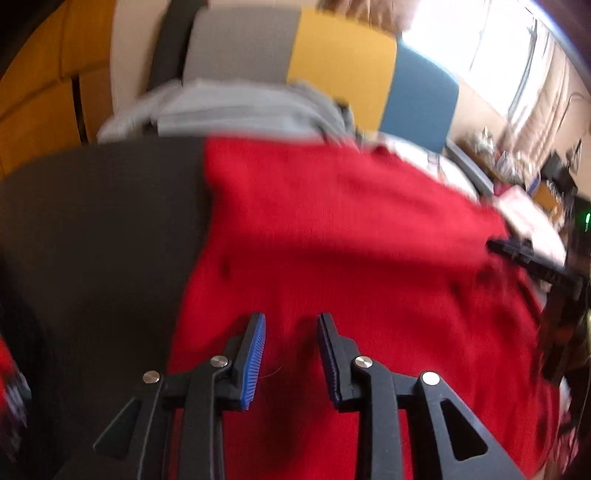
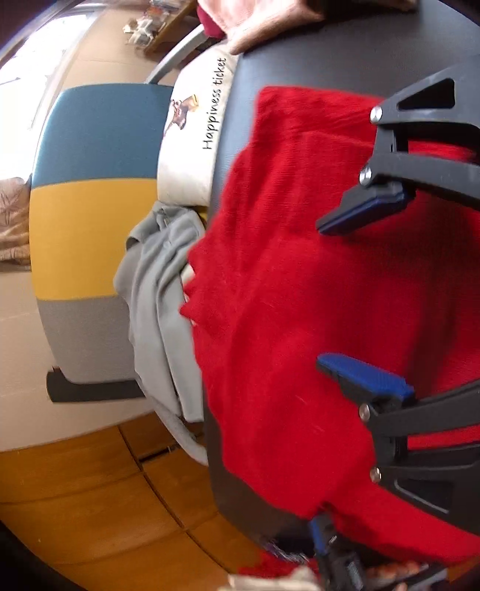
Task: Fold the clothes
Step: 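Smooth the folded red sweater with both open tools, then grasp a red sweater cuff with the left tool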
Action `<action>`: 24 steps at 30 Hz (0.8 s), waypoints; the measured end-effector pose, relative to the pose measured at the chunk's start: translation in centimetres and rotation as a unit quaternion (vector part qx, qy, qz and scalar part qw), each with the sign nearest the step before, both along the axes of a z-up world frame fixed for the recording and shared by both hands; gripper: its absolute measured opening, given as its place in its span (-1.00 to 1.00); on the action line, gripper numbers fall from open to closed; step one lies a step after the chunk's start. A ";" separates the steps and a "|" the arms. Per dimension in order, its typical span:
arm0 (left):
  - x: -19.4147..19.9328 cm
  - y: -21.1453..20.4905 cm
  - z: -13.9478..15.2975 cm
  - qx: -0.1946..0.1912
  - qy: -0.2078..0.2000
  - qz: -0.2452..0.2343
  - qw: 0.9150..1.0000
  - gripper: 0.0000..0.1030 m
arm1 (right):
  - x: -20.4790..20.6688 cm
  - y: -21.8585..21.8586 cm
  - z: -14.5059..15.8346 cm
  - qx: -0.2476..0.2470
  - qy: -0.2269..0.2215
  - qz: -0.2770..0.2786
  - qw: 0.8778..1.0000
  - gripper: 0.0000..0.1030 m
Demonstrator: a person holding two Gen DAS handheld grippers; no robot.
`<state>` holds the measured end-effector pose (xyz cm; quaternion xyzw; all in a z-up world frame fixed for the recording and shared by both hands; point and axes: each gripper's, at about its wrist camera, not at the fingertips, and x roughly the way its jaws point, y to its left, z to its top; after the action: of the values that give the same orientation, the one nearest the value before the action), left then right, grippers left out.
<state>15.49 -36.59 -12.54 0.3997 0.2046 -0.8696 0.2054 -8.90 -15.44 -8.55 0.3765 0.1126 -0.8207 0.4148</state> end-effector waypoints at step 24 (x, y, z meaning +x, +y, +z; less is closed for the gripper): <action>-28.0 -11.1 2.9 0.056 -0.022 -0.209 0.976 -0.20 | -19.7 -6.7 0.5 -0.028 -0.197 0.048 0.979 -0.03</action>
<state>-12.49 -47.74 -9.67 0.4640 0.1607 -0.8711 0.0008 -28.60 -22.16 -8.09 0.5129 0.0235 -0.7126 0.4782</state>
